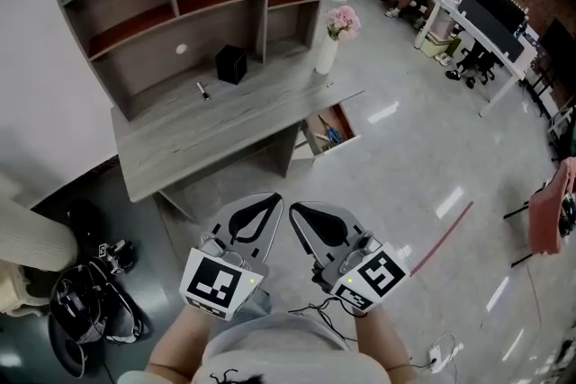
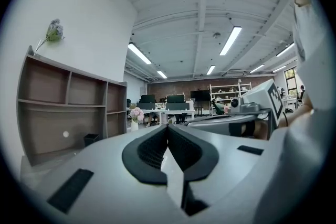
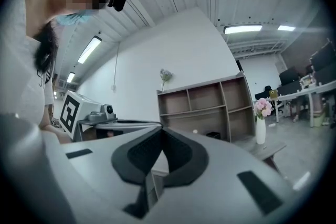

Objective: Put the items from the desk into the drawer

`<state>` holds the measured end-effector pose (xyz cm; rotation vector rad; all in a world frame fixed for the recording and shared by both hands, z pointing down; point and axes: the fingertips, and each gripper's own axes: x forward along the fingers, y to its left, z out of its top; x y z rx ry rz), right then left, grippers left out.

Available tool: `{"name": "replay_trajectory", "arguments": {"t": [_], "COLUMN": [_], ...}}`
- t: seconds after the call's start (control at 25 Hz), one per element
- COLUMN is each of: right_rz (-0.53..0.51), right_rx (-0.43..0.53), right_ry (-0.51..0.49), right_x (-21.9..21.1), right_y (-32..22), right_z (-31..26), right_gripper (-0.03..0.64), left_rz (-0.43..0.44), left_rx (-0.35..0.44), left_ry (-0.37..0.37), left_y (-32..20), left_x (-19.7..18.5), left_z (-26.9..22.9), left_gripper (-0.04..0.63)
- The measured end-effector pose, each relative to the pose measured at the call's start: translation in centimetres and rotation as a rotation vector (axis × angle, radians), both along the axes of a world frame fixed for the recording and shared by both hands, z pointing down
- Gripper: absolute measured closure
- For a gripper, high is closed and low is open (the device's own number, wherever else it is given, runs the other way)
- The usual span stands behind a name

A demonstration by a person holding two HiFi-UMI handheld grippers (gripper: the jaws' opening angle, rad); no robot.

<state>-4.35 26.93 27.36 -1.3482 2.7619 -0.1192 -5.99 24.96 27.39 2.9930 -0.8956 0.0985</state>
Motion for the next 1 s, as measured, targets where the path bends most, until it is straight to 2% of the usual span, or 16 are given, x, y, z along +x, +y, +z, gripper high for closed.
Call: {"name": "replay_trajectory", "arguments": {"t": [0.12, 0.32, 0.48, 0.68, 1.0], "right_rz": [-0.016, -0.045, -0.041, -0.044, -0.092], "right_rx": [0.002, 0.024, 0.032, 0.039, 0.007], "right_ry": [-0.028, 0.006, -0.021, -0.009, 0.013], "right_x": [-1.4, -4.4, -6.6, -8.6, -10.1], "right_y": [-2.0, -5.7, -8.4, -10.9, -14.5], "right_z": [-0.1, -0.6, -1.2, -1.6, -0.4], "right_gripper": [0.609, 0.607, 0.607, 0.607, 0.607], "left_rz": [-0.009, -0.021, -0.021, -0.064, -0.117], "left_rx": [0.003, 0.009, 0.020, 0.036, -0.003], "left_ry": [0.009, 0.038, 0.041, 0.045, 0.050], "left_y": [-2.1, -5.6, -8.1, -11.0, -14.3], "left_x": [-1.4, -4.4, -7.4, -10.8, -12.3], "left_z": [0.1, -0.6, -0.9, -1.0, 0.5], "left_gripper": [0.584, 0.584, 0.584, 0.584, 0.584]}}
